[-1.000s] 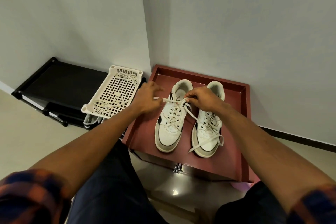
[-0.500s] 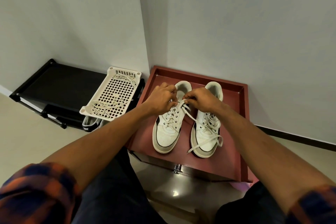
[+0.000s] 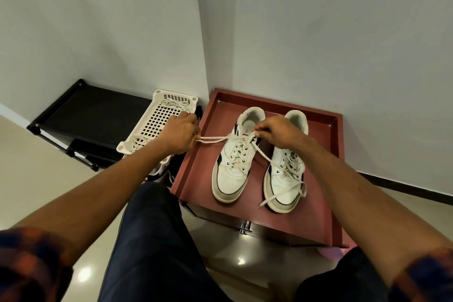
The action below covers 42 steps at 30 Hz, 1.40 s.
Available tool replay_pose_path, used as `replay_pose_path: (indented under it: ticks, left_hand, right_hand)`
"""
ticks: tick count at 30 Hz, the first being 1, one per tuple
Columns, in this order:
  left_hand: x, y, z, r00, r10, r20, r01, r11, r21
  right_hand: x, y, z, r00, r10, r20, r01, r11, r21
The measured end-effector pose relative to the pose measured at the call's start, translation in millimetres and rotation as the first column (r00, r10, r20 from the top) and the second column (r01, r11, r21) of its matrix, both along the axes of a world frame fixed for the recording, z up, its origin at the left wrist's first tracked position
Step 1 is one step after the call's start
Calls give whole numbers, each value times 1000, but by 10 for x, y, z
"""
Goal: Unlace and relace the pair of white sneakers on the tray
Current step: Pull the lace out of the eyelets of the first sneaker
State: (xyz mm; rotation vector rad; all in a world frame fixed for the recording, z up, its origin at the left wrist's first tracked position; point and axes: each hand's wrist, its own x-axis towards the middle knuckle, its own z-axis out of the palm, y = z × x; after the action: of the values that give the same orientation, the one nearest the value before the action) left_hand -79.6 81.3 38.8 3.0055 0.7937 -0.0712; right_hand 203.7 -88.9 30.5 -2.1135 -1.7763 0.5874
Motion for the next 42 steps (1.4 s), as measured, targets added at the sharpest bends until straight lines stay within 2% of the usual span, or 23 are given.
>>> replay_pose_path:
  ticks: [3, 8, 10, 13, 14, 17, 19, 21, 24, 27, 31, 36, 38, 40, 42]
  left_hand:
    - [93, 4, 96, 1000, 1, -30, 0, 1000, 14]
    - [240, -80, 179, 980, 55, -193, -52, 998, 22]
    - [343, -161, 152, 991, 28, -128, -20, 998, 61]
    - [581, -382, 99, 986, -37, 166, 54, 993, -103]
    - [687, -490, 85, 973, -66, 219, 97, 987, -132]
    - [970, -718, 65, 980, -102, 170, 128, 980, -151]
    - [1063, -761, 61, 990, -109, 85, 119, 986, -116]
    - [1089, -725, 73, 988, -141, 65, 146, 986, -83]
    - [1076, -601, 78, 980, -160, 115, 180, 964, -194]
    - [1048, -456, 55, 967, -78, 243, 170, 907, -386]
    - [967, -464, -53, 940, 49, 338, 132, 861, -490]
    - [904, -586, -130, 841, 403, 361, -2, 670, -742]
    - [855, -507, -69, 762, 546, 348, -72, 605, -793]
    - [734, -326, -38, 738, 581, 344, -137, 628, -766]
    - [579, -219, -60, 813, 513, 275, -157, 649, -744]
  right_hand:
    - [59, -73, -19, 998, -27, -64, 28, 1000, 12]
    - [23, -36, 40, 999, -12, -30, 12, 1000, 3]
    - [7, -21, 43, 1000, -6, 8, 6, 1000, -14]
    - [-12, -44, 31, 999, -33, -4, 33, 999, -19]
    - [-23, -56, 30, 999, -42, -14, 41, 999, -20]
    - [-27, -73, 27, 998, -59, -34, 58, 998, -2]
    - [-22, -99, 28, 994, -83, -75, 83, 997, -2]
    - [-12, -115, 28, 987, -109, -117, 110, 994, -1]
    - [-27, -116, 38, 978, -137, -157, 140, 990, 7]
    - [-43, -120, 27, 969, -146, -199, 150, 989, 7]
    - [-51, -125, 25, 965, -157, -212, 164, 986, 16]
    - [-73, -111, 13, 965, -131, -226, 140, 990, 28]
    - [-29, -156, 3, 960, -142, -240, 151, 988, 20]
    - [15, -192, 34, 956, -161, -243, 167, 986, 2]
    - [7, -166, 76, 966, -149, -213, 149, 989, -18]
